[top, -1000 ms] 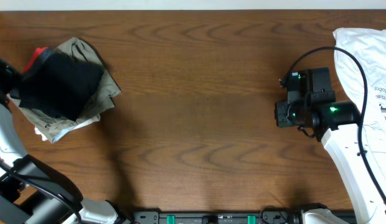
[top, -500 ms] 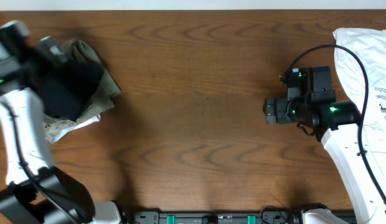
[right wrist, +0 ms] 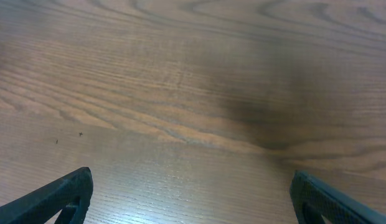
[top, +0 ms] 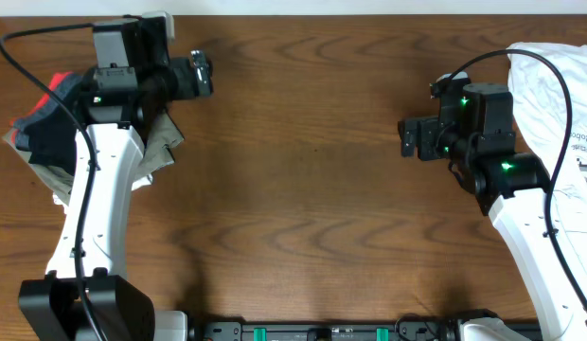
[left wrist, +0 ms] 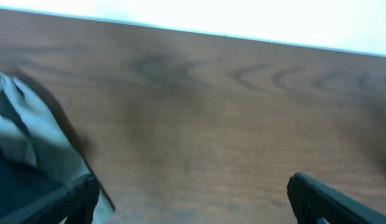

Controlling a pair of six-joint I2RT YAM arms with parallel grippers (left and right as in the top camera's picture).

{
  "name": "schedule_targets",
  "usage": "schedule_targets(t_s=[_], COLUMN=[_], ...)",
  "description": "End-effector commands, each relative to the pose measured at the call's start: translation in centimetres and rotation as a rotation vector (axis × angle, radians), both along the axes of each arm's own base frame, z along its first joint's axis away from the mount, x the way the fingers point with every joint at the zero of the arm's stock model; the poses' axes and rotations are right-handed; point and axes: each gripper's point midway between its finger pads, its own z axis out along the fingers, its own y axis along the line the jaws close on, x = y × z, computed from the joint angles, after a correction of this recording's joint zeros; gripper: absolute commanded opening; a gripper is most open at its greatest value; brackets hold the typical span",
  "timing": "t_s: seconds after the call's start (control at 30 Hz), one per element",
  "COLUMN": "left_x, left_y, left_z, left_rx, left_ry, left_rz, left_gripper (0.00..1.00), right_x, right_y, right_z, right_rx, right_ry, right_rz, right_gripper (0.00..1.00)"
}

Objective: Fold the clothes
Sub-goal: 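Release the bundle on the stack and raise the left gripper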

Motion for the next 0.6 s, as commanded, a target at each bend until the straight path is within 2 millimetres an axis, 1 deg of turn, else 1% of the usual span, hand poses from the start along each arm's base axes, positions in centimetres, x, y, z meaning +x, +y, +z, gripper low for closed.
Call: schedule_targets(t_s=[0.0,0.07,0.13,0.2,0.3,0.37,0.4,0.47,0.57], left_x=[-1.4,-3.0,-4.6,-5.7,-7.8,-9.6,-10.7,-12.8,-15.8], left_y=[0.3,0.2,0.1,0.0,-0.4,-0.9,-1.3,-1.9,-2.4], left_z=[1.1,1.1,1.8,3.2,5.9,6.8,7.0,6.9,6.1], left_rx=[0.003,-0.001,0.004,0.006,0.016,0.026,0.029,0.034,0.059], left_ry=[0.016,0.058,0.071,0.033,-0.052,-0.092,-0.107,-0.133,-0.173], left_rz=[-0.007,-0.009,-0.014,-0.014,-0.027,-0.048,-0.059,-0.083,-0.120], left_gripper=[0.98,0.98,0.98,0.98,0.98,0.98,0.98,0.98,0.98], right_x=[-0.6,-1.7,-2.9,-4.4,-6.8,-8.2,-9.1,-10.6,-12.8], right_y=[-0.5,-0.6,-1.0,-1.8,-3.4,-3.8,-3.9,-4.2,-5.3], right_z=[0.8,1.3,2.4,3.6,5.2,5.9,6.2,6.3,5.2], right_rx=[-0.013,0.012,0.009,-0.002,-0.017,-0.011,0.001,0.015,0.007], right_ry=[-0.009,0.003,-0.010,-0.026,-0.069,-0.109,-0.138,-0.180,-0.224], right_rz=[0.003,-0.024,-0.034,-0.079,-0.160,-0.173,-0.180,-0.188,-0.238], right_gripper=[0.99,0.99,0.99,0.99,0.99,0.99,0.99,0.99,0.99])
